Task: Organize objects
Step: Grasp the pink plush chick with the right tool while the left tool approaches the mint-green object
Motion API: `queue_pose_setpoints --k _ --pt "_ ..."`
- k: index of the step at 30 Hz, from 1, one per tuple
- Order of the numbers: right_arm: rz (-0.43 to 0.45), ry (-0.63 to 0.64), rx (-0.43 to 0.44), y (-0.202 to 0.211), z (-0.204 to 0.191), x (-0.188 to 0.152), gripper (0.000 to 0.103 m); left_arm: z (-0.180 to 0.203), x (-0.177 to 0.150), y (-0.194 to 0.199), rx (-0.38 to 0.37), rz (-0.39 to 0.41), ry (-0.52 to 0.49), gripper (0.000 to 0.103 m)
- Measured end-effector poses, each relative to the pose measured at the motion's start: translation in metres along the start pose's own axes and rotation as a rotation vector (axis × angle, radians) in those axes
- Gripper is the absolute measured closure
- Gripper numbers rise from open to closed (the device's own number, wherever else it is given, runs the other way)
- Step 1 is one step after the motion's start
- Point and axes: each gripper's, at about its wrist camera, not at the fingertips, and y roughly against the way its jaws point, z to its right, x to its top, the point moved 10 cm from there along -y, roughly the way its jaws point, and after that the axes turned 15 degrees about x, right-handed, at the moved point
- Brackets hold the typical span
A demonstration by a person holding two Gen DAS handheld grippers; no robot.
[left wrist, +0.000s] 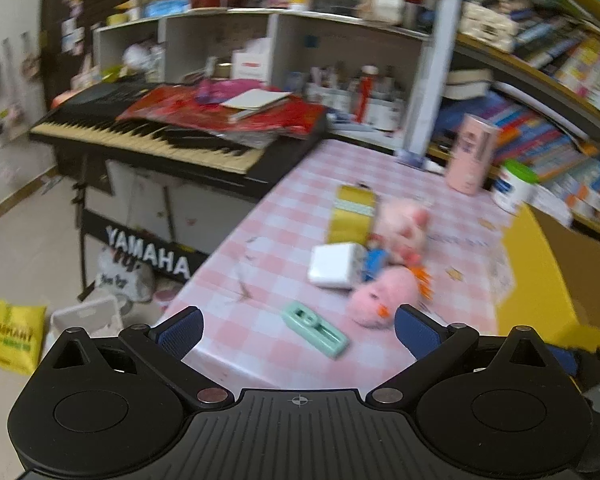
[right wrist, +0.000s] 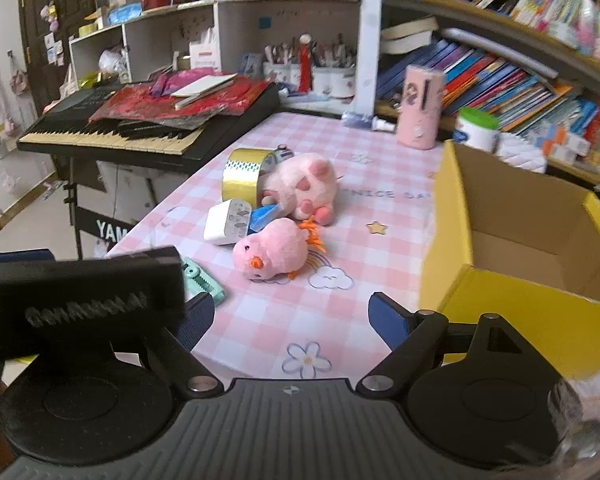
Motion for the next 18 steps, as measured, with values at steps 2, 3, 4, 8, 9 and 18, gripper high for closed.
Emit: queue_pose_setpoints --k 2,3,4,8,9,18 --pt "-0.014 -0.002 0.018 -0.013 0.005 0.005 0.018 -0.006 0.003 -0.011 0.037 -0.013 0.034 0.001" --pt "-0.022 -0.003 0.026 -0.021 0.007 0.007 0.018 -0.009 0.004 -0.017 0.057 -0.023 0.049 0.001" --pt "-0.028 -0.005 0.035 -0.027 0.010 0.008 0.018 -0.012 0.004 -0.023 0.073 -0.034 0.060 0.001" --pt "-0.071 0.008 0.073 -0.059 0.017 0.014 0.018 -0.018 0.005 -0.039 0.128 -0.069 0.076 0.001" --pt "-0.082 0.019 0.078 -0.067 0.018 0.014 0.018 -0.021 0.006 -0.041 0.140 -0.070 0.080 0.001" --pt "-0.152 0.122 0.070 -0.130 0.027 0.015 0.000 -0.030 0.004 -0.056 0.207 -0.116 0.094 0.001"
